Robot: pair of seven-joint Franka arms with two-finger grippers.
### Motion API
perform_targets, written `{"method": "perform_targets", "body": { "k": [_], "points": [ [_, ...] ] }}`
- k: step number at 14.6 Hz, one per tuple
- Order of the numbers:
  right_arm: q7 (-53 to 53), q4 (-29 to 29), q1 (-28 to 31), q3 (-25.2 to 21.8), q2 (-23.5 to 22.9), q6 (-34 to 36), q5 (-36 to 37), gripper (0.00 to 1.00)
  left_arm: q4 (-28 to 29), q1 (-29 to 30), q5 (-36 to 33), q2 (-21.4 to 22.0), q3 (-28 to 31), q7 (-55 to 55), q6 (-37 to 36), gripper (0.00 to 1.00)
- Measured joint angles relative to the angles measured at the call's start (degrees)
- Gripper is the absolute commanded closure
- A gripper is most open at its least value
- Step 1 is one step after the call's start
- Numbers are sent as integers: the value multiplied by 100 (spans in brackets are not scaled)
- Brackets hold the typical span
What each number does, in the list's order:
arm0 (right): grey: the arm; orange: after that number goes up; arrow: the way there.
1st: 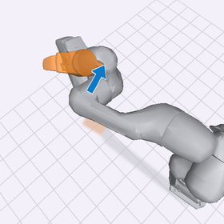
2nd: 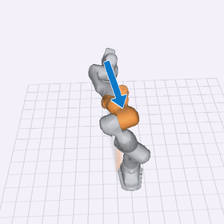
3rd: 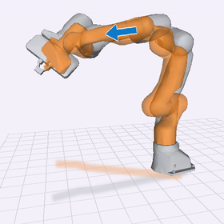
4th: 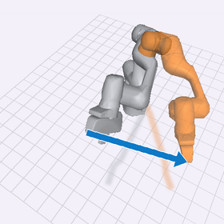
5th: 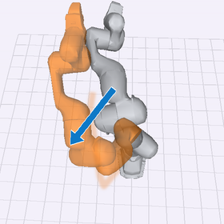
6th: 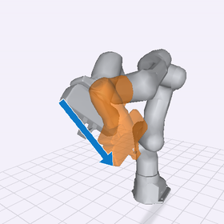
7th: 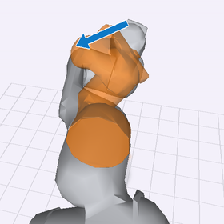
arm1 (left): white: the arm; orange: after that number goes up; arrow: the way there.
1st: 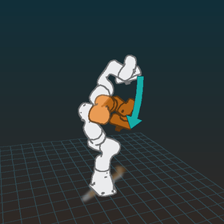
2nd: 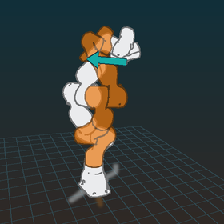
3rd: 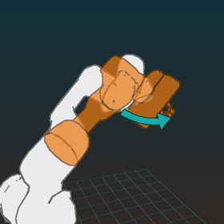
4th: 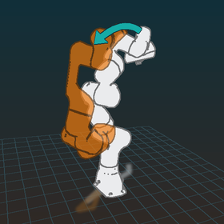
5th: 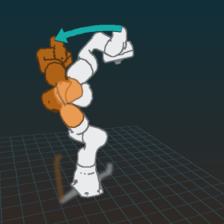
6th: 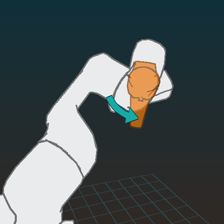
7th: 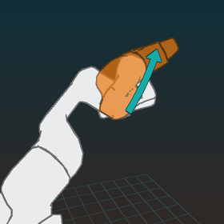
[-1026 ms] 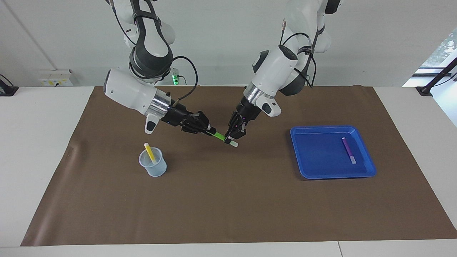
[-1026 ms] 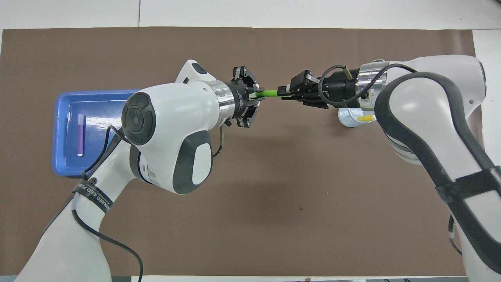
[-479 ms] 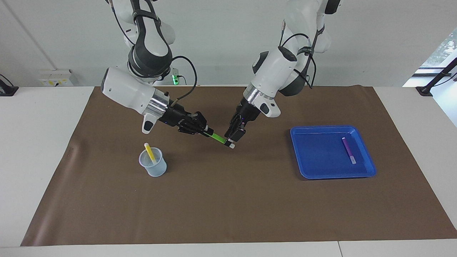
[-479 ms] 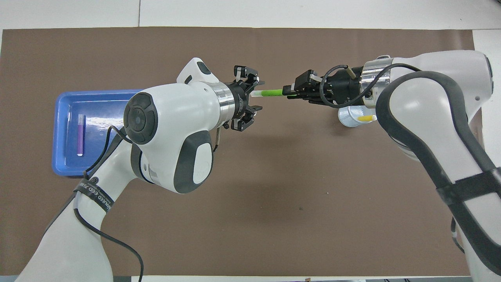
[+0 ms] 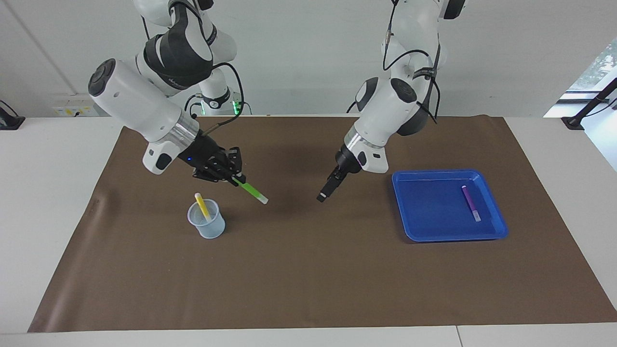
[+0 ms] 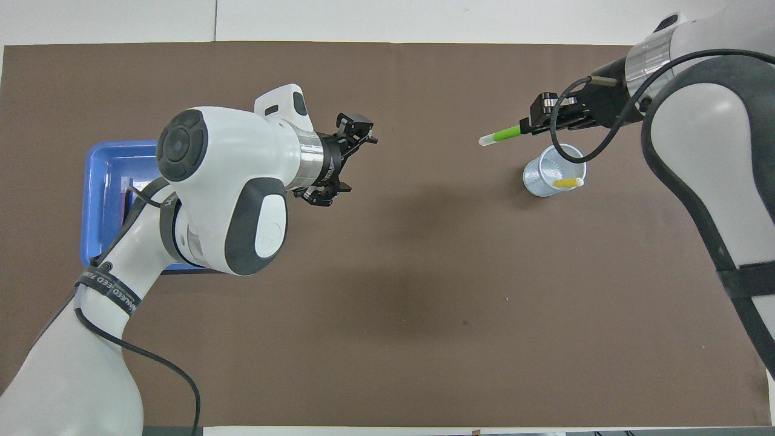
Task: Transfer and insert pens with both arms
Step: 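Insert the green pen into the white cup with the right gripper, then grasp the purple pen in the tray with the left gripper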
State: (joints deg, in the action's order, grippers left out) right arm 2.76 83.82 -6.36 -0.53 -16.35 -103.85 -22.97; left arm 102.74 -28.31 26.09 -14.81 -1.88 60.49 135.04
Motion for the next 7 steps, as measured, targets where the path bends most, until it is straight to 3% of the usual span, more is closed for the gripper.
{"method": "perform_targets", "body": {
  "k": [4, 7],
  "points": [
    [487, -110, -7, 12, -183, -54, 1659, 100, 732, 554, -985, 271, 44, -2006, -98, 0],
    [702, -103, -6, 23, -219, -50, 1992, 100, 1064, 1178, -1202, 427, 64, -3436, -98, 0]
  ]
}}
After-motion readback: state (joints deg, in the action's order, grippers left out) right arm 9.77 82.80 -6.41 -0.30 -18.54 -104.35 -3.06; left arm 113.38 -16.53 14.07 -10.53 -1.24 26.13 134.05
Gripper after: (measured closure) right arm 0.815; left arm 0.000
